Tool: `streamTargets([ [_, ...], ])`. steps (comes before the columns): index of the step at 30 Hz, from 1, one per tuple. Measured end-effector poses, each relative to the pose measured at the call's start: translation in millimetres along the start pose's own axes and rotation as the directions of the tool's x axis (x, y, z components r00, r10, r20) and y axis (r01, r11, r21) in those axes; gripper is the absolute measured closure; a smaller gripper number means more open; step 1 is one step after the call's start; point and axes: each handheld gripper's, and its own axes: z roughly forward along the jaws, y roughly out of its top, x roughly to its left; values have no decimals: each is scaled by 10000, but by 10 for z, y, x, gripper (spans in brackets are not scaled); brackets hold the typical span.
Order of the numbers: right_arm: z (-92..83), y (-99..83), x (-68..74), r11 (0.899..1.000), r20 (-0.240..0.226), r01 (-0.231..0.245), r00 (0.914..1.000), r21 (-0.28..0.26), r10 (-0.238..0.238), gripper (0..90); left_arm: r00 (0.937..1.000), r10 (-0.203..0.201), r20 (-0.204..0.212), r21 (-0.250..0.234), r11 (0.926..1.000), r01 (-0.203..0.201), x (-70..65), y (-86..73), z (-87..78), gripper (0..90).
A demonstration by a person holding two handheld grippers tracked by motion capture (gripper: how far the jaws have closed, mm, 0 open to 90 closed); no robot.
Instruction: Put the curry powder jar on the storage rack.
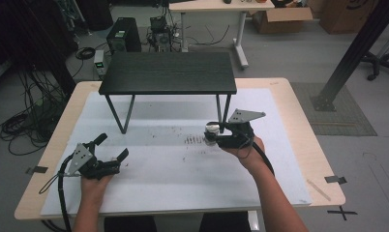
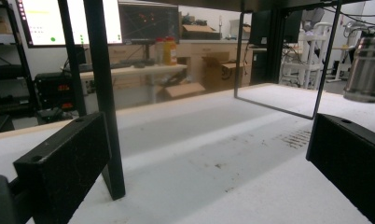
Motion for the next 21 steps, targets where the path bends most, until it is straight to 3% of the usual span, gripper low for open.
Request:
streamTargets([
  [21,-163,572,112,9995,-508,317,9982,22,-316,484,10000,-15,-7,4,10000,15,1,0,0,2],
])
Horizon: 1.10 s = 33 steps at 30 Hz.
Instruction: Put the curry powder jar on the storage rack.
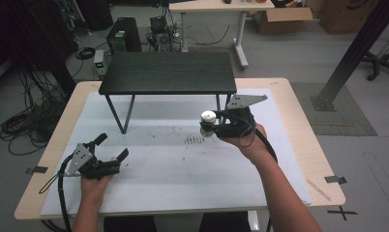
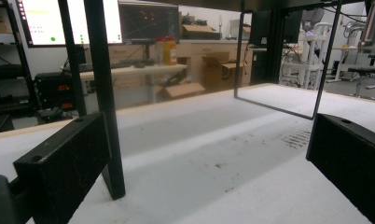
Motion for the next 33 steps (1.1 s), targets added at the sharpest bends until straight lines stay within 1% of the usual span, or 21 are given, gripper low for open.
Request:
streamTargets([
  [1,-8,32,4,10000,-22,40,10000,16,-40,484,10000,-2,1,0,10000,2,0,0,0,2],
  [2,-26,101,14,9999,-53,164,9999,15,-163,484,10000,5,-1,-3,10000,-5,-1,0,0,2],
  [3,-26,101,14,9999,-53,164,9999,15,-163,484,10000,5,-1,-3,10000,-5,-1,0,0,2],
  [5,-52,210,25,9995,-101,316,9995,-7,-316,484,10000,1,-3,-1,10000,-1,0,0,0,2],
  [6,-52,210,25,9995,-101,316,9995,-7,-316,484,10000,1,-3,-1,10000,-1,0,0,0,2],
  [7,-59,247,29,9994,-120,357,9993,-25,-357,484,10000,6,-2,-1,10000,-6,-1,0,0,2],
  [8,-73,324,35,9989,-147,477,9988,-26,-477,484,10000,7,-3,0,10000,-7,-1,0,0,2],
  [9,-73,324,35,9989,-147,477,9988,-26,-477,484,10000,7,-3,0,10000,-7,-1,0,0,2],
  [10,-85,394,35,9986,-227,524,9984,-76,-525,484,10000,8,0,4,10000,-8,0,0,-1,2],
  [14,-107,513,24,9987,-344,481,9982,-192,-487,484,10000,-1,-3,-2,10000,1,0,0,0,2],
  [15,-107,513,24,9987,-344,481,9982,-192,-487,484,10000,-1,-3,-2,10000,1,0,0,0,2],
  [17,-123,599,14,9986,-446,430,9980,-304,-443,484,10000,0,-2,-2,10000,0,0,0,0,2],
  [18,-123,599,14,9986,-446,430,9980,-304,-443,484,10000,0,-2,-2,10000,0,0,0,0,2],
  [19,-137,664,11,9983,-446,472,9978,-347,-487,485,10000,-10,-2,-3,10000,10,-1,0,0,2],
  [21,-143,697,10,9981,-435,501,9977,-355,-516,484,10000,-6,-1,-3,10000,6,0,0,0,2],
  [22,-151,759,5,9978,-428,555,9975,-361,-570,484,10000,-5,0,-5,10000,5,0,0,0,2],
  [24,-157,814,-4,9976,-417,581,9973,-376,-597,484,10000,-4,0,-5,10000,4,0,0,0,2],
  [25,-157,814,-4,9976,-417,581,9973,-376,-597,484,10000,-7,0,-5,10000,7,0,0,0,2],
  [27,-163,891,-21,9975,-398,579,9974,-403,-595,485,10000,-1,2,-4,10000,1,0,0,0,2],
  [28,-163,891,-21,9975,-398,579,9974,-403,-595,485,10000,-1,2,-4,10000,1,0,0,0,2],
  [33,-167,1028,-72,9973,-395,504,9978,-529,-526,485,10000,2,2,5,10000,-2,0,0,-1,2],
])
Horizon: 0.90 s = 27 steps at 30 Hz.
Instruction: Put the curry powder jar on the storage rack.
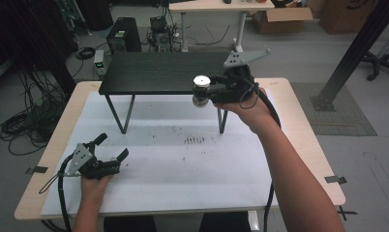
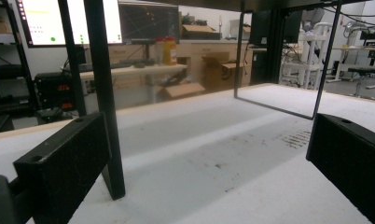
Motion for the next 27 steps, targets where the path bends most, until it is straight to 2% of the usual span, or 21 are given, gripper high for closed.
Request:
streamTargets([
  [10,49,195,-108,9998,137,-146,9998,-111,148,484,10000,11,-1,7,10000,-11,1,0,-1,2],
  [12,94,234,-167,9997,223,-247,9994,-82,249,485,10000,6,5,-13,10000,-6,-1,0,0,2],
  [27,355,252,-449,9970,886,-737,9935,220,715,485,10000,-1,4,-22,10000,1,1,-1,-1,2],
])
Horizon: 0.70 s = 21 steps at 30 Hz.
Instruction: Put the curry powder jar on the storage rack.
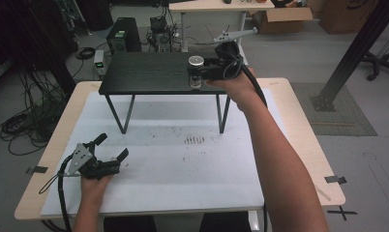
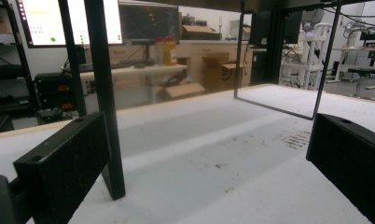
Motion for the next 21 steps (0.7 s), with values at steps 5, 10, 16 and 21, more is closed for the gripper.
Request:
streamTargets([
  [5,90,-18,-65,9998,225,-123,9997,147,120,485,10000,4,-1,4,10000,-4,0,0,0,2],
  [10,144,-37,-96,9993,363,-174,9992,328,162,485,10000,-9,-1,-8,10000,9,-1,0,0,2],
  [16,185,-47,-133,9992,538,-208,9984,354,189,485,10000,-13,-1,-7,10000,13,0,0,0,2],
  [21,209,-58,-148,9988,591,-219,9981,438,192,485,10000,-17,0,-18,10000,17,0,-1,1,2],
])
